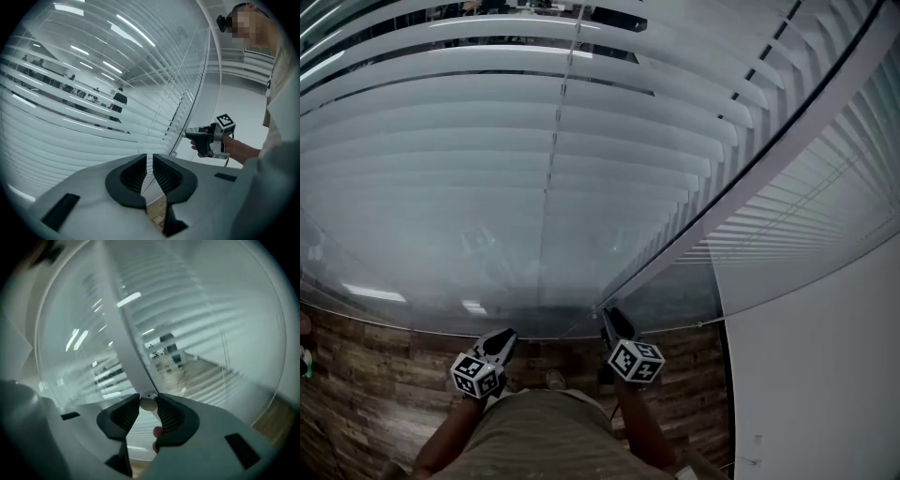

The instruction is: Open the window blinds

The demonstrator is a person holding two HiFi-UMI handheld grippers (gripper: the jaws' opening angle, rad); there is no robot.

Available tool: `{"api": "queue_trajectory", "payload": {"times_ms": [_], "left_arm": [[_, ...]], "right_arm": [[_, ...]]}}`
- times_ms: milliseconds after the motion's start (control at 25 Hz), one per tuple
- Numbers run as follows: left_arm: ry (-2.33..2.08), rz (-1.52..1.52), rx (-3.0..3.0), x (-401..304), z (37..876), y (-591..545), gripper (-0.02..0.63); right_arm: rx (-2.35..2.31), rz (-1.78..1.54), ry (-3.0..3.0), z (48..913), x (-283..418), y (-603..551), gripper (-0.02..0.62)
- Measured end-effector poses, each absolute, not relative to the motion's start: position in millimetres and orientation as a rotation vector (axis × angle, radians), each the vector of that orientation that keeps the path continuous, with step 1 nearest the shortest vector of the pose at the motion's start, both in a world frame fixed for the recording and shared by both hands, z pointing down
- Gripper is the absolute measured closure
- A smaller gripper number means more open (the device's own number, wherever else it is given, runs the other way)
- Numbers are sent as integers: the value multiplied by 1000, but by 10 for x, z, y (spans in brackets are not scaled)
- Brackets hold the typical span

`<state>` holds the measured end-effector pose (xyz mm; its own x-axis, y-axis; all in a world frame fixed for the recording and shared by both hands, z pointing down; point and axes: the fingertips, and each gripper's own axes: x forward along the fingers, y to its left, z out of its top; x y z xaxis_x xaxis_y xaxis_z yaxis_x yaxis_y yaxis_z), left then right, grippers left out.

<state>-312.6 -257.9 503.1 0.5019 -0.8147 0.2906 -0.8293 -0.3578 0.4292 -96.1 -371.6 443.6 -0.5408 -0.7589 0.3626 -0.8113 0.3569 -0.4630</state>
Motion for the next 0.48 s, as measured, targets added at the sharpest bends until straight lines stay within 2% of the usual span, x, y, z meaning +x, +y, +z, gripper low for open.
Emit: {"api": "queue_trajectory", "payload": {"times_ms": [80,120,200,280,480], "left_arm": [[-1350,42,2219,-3119,5062,-2579,569],[-1352,44,2218,-3116,5091,-2577,569],[-1350,31,2217,-3101,5115,-2566,569],[-1348,4,2212,-3098,5097,-2554,569],[-1395,28,2194,-3152,4981,-2562,569]], "right_arm": [[1354,1423,-2574,4439,-912,-3769,468],[1319,1476,-2603,4428,-902,-3780,468],[1321,1355,-2661,4406,-879,-3751,466],[1346,1232,-2684,4391,-855,-3702,431],[1387,1044,-2683,4321,-728,-3639,431]]}}
